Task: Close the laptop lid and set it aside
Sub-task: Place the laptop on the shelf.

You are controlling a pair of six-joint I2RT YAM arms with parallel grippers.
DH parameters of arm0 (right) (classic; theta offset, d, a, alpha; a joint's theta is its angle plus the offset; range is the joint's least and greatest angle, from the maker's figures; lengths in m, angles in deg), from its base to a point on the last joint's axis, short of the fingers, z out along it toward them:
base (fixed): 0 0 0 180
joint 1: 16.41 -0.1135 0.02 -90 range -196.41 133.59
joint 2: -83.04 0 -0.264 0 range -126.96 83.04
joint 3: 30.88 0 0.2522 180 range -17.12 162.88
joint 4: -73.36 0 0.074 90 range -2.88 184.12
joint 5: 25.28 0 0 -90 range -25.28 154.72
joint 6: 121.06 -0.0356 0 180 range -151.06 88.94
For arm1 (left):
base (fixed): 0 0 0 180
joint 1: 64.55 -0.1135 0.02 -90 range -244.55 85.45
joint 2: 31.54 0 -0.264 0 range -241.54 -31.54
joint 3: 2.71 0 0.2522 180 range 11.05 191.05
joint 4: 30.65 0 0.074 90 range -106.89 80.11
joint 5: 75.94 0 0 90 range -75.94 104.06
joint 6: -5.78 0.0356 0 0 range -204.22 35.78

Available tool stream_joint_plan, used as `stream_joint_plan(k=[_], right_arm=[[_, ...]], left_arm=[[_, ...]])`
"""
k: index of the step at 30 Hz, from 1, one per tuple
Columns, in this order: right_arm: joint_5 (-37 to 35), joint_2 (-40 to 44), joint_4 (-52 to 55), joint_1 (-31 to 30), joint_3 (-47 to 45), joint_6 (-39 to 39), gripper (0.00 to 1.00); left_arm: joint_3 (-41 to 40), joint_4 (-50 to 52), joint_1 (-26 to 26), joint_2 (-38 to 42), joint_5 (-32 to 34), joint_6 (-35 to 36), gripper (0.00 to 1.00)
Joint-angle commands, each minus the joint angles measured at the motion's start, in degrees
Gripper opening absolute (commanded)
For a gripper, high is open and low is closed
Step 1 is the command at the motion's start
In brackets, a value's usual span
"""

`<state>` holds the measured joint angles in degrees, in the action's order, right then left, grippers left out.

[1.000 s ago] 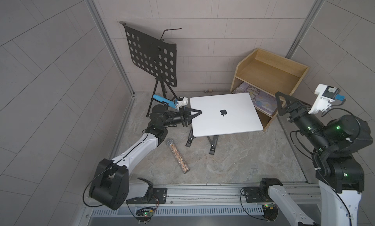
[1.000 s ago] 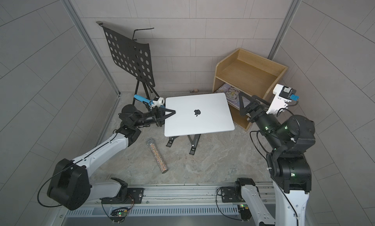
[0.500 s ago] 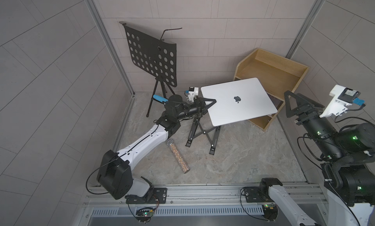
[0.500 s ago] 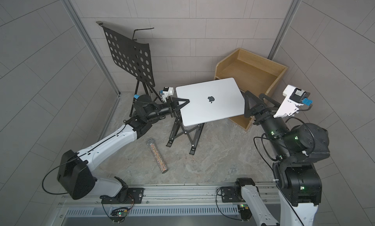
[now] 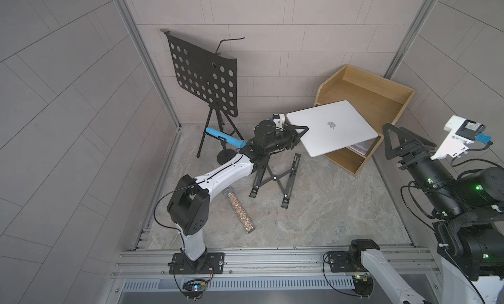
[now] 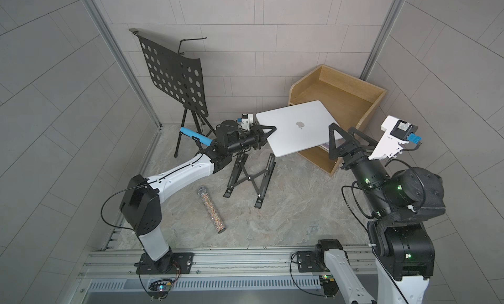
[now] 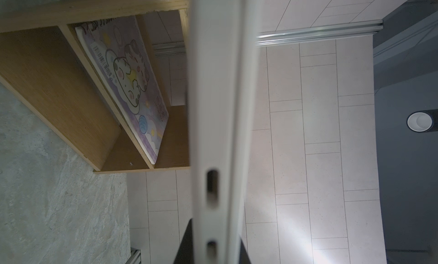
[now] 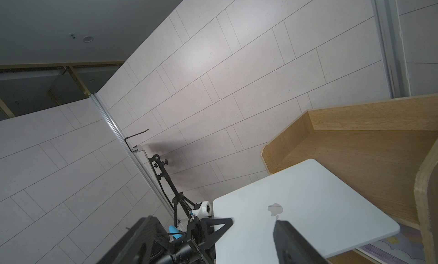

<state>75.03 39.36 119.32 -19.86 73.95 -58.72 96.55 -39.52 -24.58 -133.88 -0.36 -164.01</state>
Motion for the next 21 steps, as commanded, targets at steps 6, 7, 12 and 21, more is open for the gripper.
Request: stream_joint_plan(k=[6, 7, 12, 21], right_arm=[[-0.5, 0.3, 0.2, -0.6, 0.1, -0.2, 0.82], [-0.4, 0.3, 0.1, -0.6, 0.0, -0.4, 0.82], [-1.1, -0.4, 0.1, -0.8, 0.9, -1.4, 0.82], [-5.1, -0.7, 1.7, -1.1, 4.6, -1.8, 0.82]], left_arm=[[9.0, -9.1, 2.3, -1.4, 7.3, -1.2, 0.0], [9.8, -8.4, 3.0, -2.0, 8.5, -0.6, 0.0], [13.9, -4.9, 6.5, -5.3, 16.9, 3.5, 0.0], [24.9, -1.2, 10.5, -14.6, 28.7, 4.0, 0.0]])
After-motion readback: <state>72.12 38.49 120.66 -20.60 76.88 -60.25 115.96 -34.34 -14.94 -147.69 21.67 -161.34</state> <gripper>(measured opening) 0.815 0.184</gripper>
